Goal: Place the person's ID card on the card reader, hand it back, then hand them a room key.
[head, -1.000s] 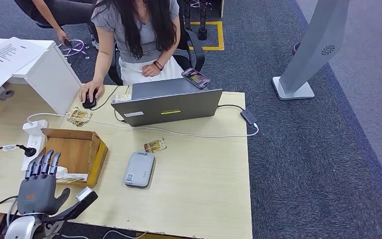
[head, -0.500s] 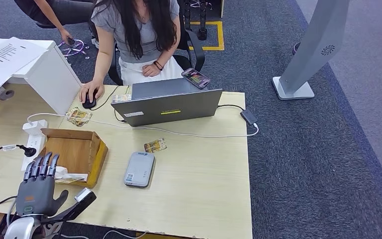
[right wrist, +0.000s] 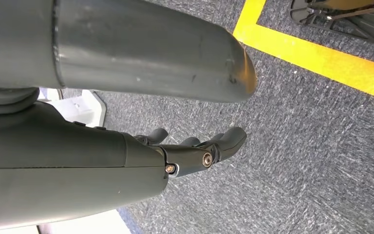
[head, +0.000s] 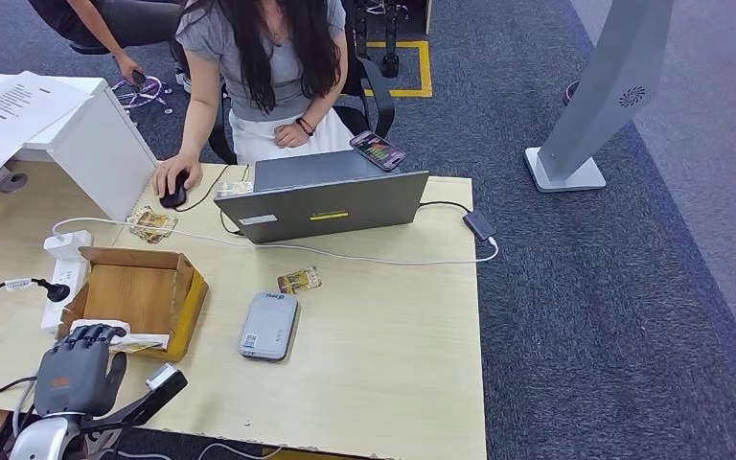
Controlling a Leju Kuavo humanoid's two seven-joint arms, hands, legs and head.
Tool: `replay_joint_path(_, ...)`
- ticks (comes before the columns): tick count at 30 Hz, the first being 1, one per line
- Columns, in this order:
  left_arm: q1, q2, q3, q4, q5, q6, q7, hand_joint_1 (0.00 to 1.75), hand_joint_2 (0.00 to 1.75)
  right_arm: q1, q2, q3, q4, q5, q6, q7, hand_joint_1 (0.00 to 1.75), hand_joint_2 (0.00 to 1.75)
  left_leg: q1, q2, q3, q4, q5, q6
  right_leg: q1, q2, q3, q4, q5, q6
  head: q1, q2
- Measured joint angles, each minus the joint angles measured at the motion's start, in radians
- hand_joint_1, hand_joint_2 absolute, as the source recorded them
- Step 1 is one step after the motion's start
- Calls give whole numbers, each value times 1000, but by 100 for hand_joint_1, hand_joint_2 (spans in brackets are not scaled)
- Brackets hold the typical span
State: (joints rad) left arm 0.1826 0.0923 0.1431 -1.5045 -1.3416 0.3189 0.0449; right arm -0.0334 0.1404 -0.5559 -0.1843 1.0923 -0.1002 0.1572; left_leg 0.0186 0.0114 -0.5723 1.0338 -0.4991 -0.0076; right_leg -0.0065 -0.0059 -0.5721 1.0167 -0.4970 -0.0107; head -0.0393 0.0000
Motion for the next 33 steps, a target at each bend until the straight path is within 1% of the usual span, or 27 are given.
replay_joint_path(14, -1, 0, 0, 7, 16, -12, -18, 175, 175, 0, 0, -5, 0, 10, 2, -4, 0, 0, 0, 0, 0, 0, 0, 0, 0, 0, 0, 0, 0, 0, 0, 0)
replay_joint_path(23, -3, 2, 1, 8, 17, -1, -32, 175, 175, 0, 0, -16, 0, 11, 14, -7, 0, 0, 0, 0, 0, 0, 0, 0, 0, 0, 0, 0, 0, 0, 0, 0)
replay_joint_path(33, -40, 4, -1, -8, 16, 23, -43, 175, 175, -1, 0, -22, 0, 19, 17, -11, 0, 0, 0, 0, 0, 0, 0, 0, 0, 0, 0, 0, 0, 0, 0, 0)
